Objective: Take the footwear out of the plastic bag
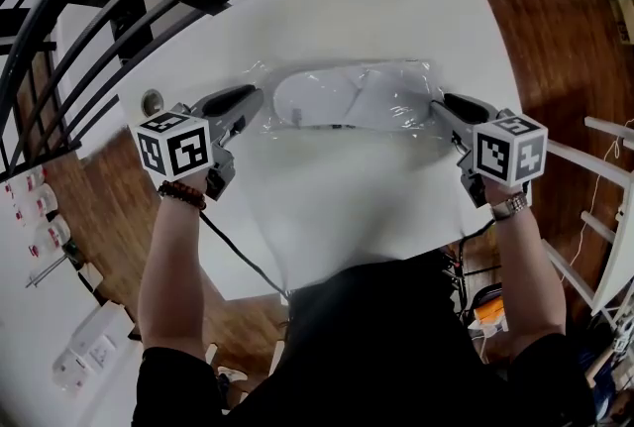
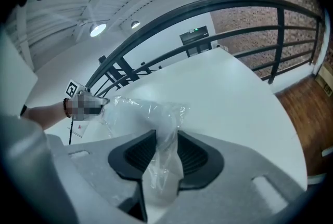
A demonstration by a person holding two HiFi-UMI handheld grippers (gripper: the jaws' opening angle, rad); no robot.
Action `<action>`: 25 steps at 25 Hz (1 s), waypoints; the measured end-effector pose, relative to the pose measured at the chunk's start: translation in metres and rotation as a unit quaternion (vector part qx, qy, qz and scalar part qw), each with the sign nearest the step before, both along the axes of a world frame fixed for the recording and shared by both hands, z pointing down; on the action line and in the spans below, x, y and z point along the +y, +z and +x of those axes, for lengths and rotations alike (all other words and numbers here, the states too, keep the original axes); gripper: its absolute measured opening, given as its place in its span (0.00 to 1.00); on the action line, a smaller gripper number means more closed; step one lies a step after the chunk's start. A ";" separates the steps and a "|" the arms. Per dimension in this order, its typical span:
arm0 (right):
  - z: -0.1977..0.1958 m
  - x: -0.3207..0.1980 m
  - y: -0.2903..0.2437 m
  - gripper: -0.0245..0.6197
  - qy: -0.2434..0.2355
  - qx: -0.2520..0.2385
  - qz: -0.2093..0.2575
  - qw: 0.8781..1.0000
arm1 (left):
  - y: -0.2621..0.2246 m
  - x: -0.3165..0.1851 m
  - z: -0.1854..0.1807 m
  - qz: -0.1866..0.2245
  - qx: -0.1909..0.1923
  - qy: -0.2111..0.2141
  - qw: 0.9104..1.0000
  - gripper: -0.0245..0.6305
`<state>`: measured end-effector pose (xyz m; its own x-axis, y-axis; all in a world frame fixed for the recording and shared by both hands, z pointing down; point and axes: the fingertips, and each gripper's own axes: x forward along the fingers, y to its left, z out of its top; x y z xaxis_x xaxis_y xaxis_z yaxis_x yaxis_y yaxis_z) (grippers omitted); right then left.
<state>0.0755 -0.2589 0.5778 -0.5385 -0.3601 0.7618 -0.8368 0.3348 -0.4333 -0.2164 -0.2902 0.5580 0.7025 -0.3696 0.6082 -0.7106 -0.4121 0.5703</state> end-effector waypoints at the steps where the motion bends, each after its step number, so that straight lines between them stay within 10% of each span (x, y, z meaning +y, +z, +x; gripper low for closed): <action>1: 0.001 0.000 0.000 0.22 0.001 -0.002 0.000 1.000 | 0.002 0.000 -0.002 -0.006 0.002 -0.004 1.000 0.17; 9: 0.001 -0.003 0.002 0.21 -0.001 0.011 0.004 1.000 | 0.011 0.021 0.001 -0.029 -0.021 0.046 0.998 0.14; 20: 0.006 -0.005 0.005 0.21 -0.005 0.022 0.004 1.000 | 0.002 0.041 0.017 -0.121 0.134 0.061 0.982 0.41; 25: 0.003 -0.003 0.002 0.21 -0.007 0.024 0.009 1.000 | 0.002 0.046 0.016 -0.127 0.138 0.072 0.980 0.42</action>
